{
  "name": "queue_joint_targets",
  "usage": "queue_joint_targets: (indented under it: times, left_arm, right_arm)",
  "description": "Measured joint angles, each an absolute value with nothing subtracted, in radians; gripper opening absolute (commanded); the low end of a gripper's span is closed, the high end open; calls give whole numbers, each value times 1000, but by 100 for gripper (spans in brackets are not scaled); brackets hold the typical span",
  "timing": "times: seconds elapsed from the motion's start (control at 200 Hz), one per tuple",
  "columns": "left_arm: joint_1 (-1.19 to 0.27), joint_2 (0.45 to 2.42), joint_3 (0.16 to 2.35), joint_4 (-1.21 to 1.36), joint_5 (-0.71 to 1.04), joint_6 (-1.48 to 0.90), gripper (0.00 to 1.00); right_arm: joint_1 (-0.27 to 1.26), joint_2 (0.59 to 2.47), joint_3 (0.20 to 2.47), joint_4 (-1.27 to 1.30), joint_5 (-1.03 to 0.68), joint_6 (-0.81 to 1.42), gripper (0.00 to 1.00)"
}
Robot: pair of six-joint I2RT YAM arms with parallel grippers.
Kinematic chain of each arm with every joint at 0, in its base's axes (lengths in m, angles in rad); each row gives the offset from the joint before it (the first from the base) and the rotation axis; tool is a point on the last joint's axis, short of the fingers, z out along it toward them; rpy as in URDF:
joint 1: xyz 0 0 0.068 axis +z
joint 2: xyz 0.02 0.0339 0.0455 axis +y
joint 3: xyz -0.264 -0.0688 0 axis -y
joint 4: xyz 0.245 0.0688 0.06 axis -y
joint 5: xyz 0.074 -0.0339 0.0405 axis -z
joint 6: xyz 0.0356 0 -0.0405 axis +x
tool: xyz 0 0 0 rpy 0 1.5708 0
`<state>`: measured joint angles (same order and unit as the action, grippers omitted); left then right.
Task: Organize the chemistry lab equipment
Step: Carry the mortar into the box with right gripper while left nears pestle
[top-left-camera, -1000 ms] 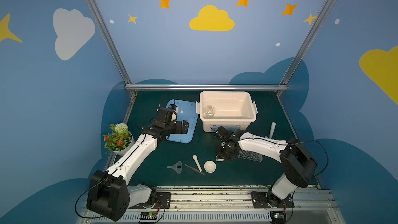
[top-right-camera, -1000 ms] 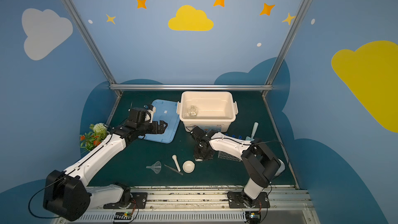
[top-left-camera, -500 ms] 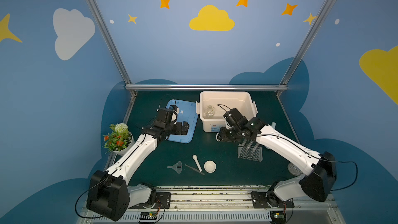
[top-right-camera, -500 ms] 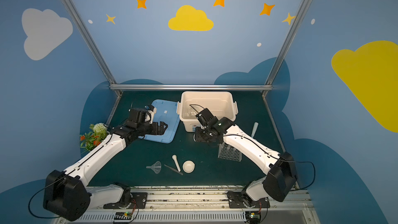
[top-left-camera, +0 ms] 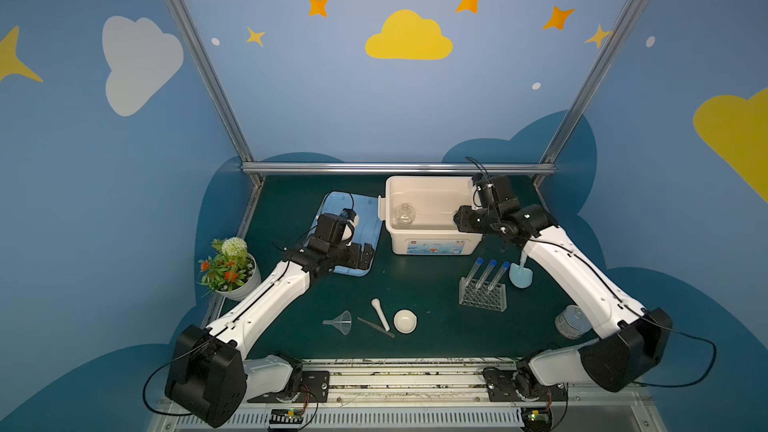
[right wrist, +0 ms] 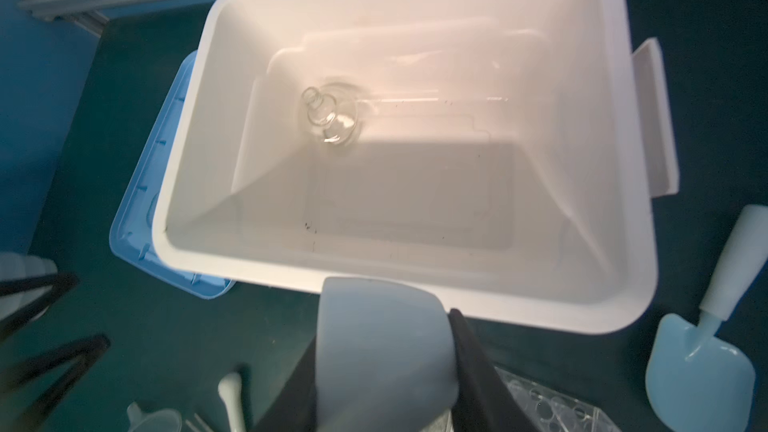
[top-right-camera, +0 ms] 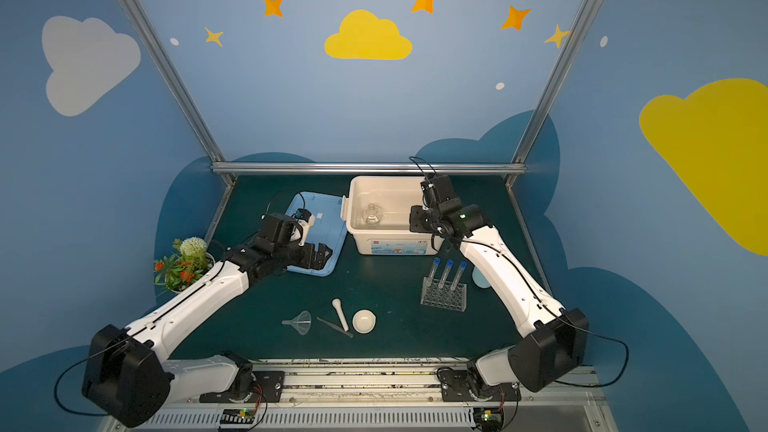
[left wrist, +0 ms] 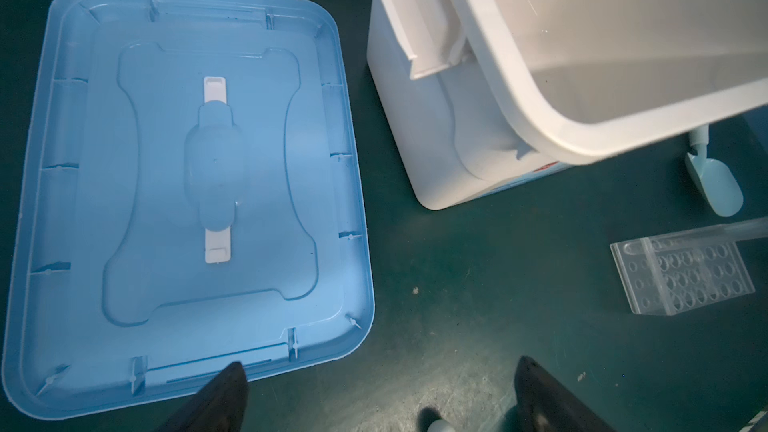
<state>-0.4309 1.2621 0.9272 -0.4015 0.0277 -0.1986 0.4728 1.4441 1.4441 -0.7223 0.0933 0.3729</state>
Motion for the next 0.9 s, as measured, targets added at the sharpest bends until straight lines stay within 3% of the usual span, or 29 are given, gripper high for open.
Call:
queue_joint_targets:
  times: [0.496, 0.901]
  left_arm:
    - [-628, 1293, 927, -427, -49, -119, 100]
    - [-744, 1390, 927, -463, -45, -97, 100]
  right_arm:
    - [355, 1927, 1835, -775, 85, 206, 26]
    - [358, 2189, 2129, -956, -73, 202, 24]
